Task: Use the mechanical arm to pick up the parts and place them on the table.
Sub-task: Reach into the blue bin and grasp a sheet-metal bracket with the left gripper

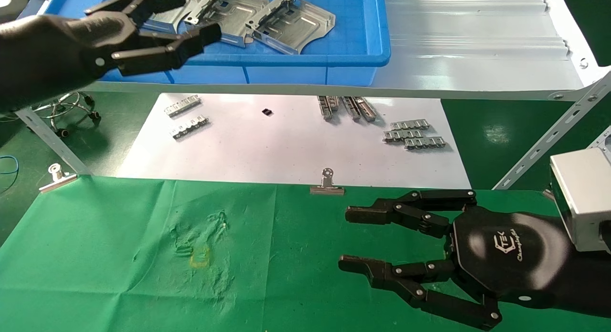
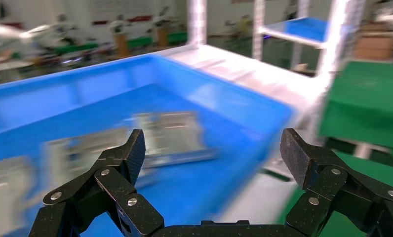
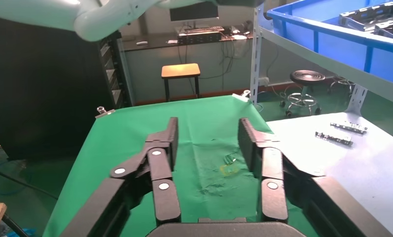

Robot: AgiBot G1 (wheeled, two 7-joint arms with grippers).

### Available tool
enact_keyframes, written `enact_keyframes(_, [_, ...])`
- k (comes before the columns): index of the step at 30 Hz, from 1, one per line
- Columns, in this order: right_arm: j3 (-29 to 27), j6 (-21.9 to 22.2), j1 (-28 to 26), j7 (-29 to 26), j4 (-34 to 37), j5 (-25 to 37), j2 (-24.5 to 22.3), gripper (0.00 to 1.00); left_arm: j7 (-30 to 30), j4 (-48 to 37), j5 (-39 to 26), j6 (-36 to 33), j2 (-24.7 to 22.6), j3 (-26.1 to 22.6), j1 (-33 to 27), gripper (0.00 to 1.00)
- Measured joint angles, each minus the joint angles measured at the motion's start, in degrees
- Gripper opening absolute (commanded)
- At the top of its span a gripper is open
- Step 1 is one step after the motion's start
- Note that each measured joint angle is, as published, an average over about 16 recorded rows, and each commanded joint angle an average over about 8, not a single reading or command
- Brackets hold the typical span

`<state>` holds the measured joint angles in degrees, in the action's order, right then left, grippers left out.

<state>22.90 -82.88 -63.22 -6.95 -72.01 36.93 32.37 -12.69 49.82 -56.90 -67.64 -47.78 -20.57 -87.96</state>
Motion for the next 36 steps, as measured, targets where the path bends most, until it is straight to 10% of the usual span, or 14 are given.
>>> enact_keyframes(21, [0.0, 0.0, 0.0, 0.0, 0.0, 0.0, 0.0, 0.0, -0.3, -31.8, -19.5, 9.5, -7.5, -9.3, -24.2, 0.99])
enact_keyframes(29, [0.0, 0.0, 0.0, 0.0, 0.0, 0.0, 0.0, 0.0, 5.0, -40.0, -19.9, 13.4, -10.5, -9.2, -26.6, 0.09])
enact_keyframes(36, [0.0, 0.0, 0.0, 0.0, 0.0, 0.0, 0.0, 0.0, 9.3, -43.9, -19.0, 16.8, -12.5, -8.3, -27.1, 0.0])
